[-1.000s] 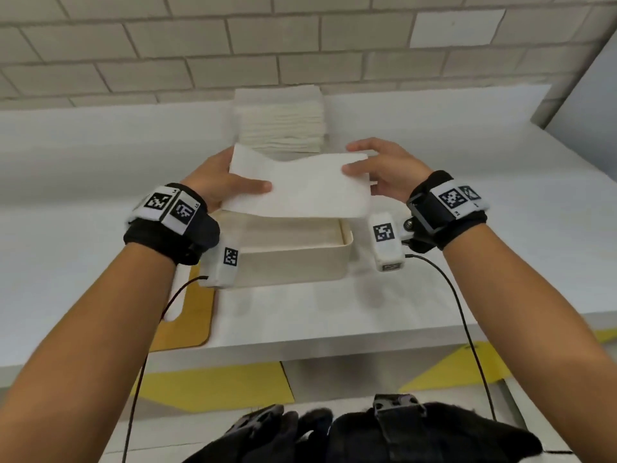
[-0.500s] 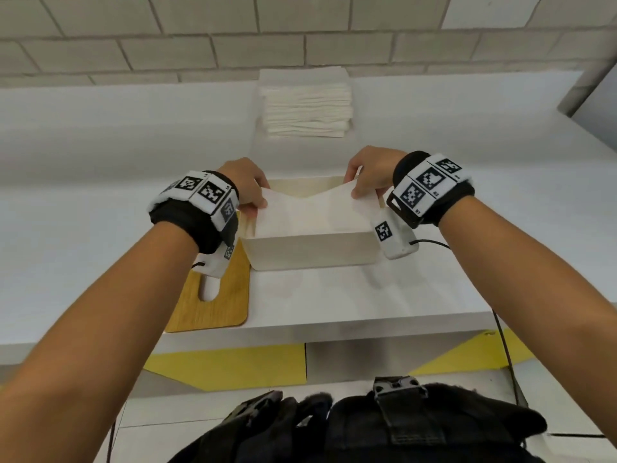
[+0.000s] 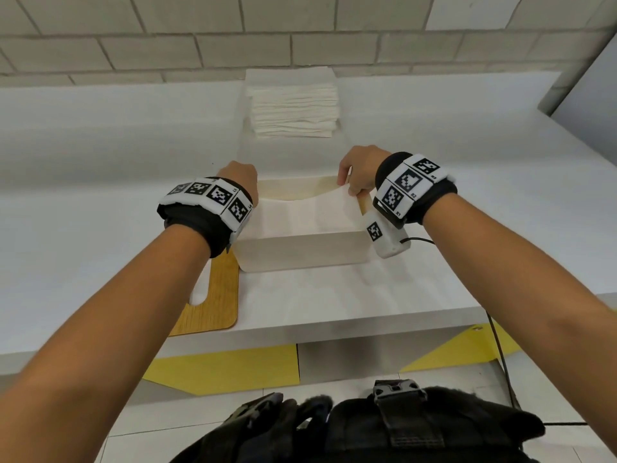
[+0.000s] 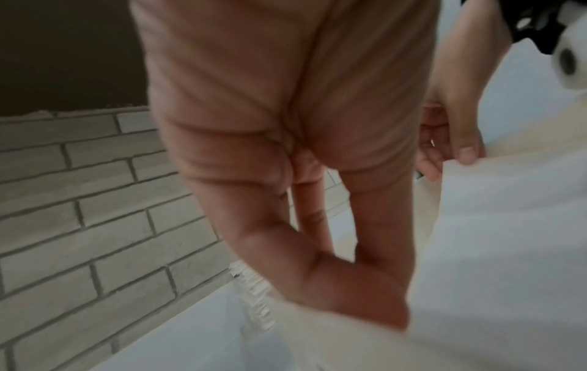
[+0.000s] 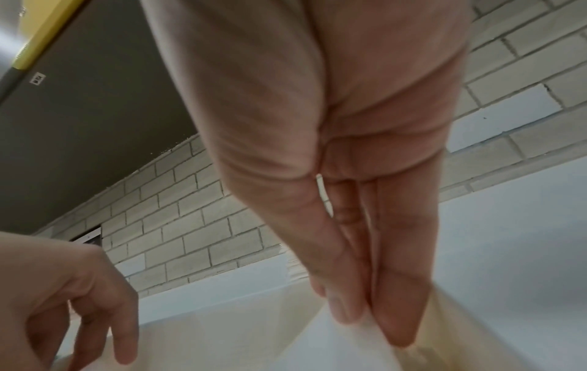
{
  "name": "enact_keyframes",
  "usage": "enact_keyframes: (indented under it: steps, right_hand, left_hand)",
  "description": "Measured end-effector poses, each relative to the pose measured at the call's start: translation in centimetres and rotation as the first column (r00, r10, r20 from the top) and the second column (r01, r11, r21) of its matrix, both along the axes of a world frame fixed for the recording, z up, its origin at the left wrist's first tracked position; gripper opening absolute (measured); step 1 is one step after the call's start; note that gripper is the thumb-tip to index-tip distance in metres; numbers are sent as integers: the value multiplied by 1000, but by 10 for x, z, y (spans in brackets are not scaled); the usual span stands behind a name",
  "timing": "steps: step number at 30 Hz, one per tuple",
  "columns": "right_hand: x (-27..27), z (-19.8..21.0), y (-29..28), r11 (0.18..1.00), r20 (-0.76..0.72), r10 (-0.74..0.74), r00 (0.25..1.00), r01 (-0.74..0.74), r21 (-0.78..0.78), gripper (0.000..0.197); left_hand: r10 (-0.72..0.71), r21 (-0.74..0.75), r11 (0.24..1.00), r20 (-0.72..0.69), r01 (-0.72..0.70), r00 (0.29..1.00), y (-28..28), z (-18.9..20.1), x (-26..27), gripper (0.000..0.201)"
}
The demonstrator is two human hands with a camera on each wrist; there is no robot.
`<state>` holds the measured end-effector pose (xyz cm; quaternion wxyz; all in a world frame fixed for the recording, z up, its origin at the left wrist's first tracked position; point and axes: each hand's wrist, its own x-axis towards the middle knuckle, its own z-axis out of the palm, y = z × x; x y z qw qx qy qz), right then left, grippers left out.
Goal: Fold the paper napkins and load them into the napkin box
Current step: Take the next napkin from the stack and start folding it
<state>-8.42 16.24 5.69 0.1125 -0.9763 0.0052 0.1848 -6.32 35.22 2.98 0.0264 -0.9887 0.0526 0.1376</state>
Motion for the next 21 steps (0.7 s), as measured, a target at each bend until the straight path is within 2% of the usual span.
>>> enact_keyframes:
  steps: [6, 8, 11, 13, 16, 18, 21]
  right_hand:
    - [-3, 2, 2, 996, 22, 74, 997, -73, -45, 33]
    - [-4, 0, 5, 992, 5, 114, 993, -114, -48, 30]
    - [-7, -2, 14, 980, -105, 191, 976, -195, -29, 31]
    - [-8, -2, 19, 966, -155, 229, 961, -244, -85, 33]
    - [-8, -3, 20, 954, -191, 243, 951, -270, -132, 38]
    - [-6, -4, 17, 961, -196, 226, 954, -251, -113, 38]
    - [-1, -5, 15, 972, -130, 211, 969, -222, -76, 39]
  left_hand:
    - [-74, 47, 996, 94, 70, 993, -3, -5, -5, 28]
    - [-115, 27, 993, 5, 115, 993, -5, 1, -6, 36]
    - [-195, 17, 979, -168, 201, 966, -8, 1, -10, 51]
    - [-223, 41, 971, -214, 237, 951, -8, -4, -10, 59]
    - [-235, 52, 966, -212, 252, 948, -6, -13, -9, 67]
    - [-244, 10, 968, -171, 249, 955, -5, -16, -9, 75]
    - [-231, -74, 972, -163, 222, 959, -3, -20, -7, 79]
